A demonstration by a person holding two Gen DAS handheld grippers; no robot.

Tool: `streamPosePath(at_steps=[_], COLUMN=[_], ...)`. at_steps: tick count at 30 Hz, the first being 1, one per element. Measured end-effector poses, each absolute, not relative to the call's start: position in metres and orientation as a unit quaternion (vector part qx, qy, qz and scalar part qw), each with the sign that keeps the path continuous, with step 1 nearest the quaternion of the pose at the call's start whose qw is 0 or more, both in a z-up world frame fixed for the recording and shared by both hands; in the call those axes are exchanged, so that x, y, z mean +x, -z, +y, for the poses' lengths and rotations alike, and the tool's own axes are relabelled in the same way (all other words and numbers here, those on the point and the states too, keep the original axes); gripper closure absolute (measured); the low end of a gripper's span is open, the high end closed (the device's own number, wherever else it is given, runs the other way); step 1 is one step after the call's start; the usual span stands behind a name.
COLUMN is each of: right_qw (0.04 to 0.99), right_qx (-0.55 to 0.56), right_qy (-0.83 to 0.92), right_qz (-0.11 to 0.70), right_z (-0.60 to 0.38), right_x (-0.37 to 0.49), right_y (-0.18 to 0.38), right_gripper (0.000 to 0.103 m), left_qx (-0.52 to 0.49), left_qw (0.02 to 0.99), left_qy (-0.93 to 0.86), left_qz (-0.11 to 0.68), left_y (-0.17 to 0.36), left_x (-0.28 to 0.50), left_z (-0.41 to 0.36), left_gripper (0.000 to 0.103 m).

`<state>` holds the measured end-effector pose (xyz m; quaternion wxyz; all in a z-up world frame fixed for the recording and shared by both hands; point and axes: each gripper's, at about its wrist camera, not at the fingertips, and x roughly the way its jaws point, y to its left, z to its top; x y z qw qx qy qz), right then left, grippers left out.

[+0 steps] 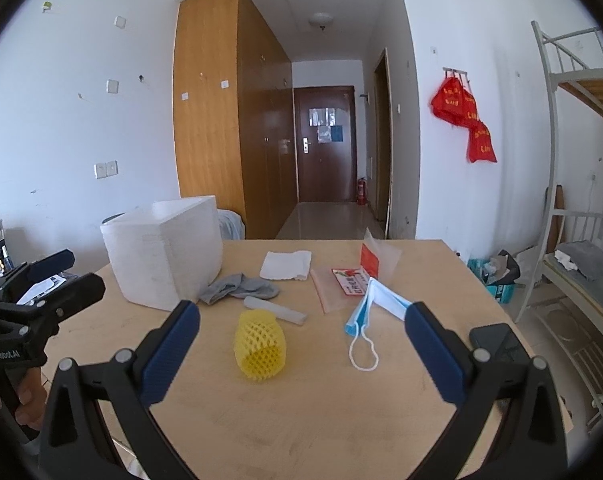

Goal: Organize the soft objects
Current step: 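Grasp the yellow foam net with the left gripper while the right gripper grasps the blue mask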

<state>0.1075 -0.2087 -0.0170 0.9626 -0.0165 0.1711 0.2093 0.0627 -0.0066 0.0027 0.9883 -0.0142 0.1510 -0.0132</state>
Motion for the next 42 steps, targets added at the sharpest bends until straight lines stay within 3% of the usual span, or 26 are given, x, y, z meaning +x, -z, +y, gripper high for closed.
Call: streamPosePath(at_steps=[18, 42], right_qw=[0.951, 0.916], right_qx=[-0.038, -0.064], right_qy=[-0.214, -0.220], right_qz=[0.219, 0.331], right_z=[-0.205, -0.213], right_x=[0.170, 0.268], right_y=[0.022, 0.053], right_gripper=[0.000, 0.000], left_qx=[-0.008, -0.035], left_qw=[0.976, 0.922], left_qy=[0.046, 0.078], left_qz=[0.212, 0.376], left_y=[0.016, 0.075], left_x=[0.137, 0.235], left_z=[-0.019, -0.042], left_gripper=[0.000, 0.000])
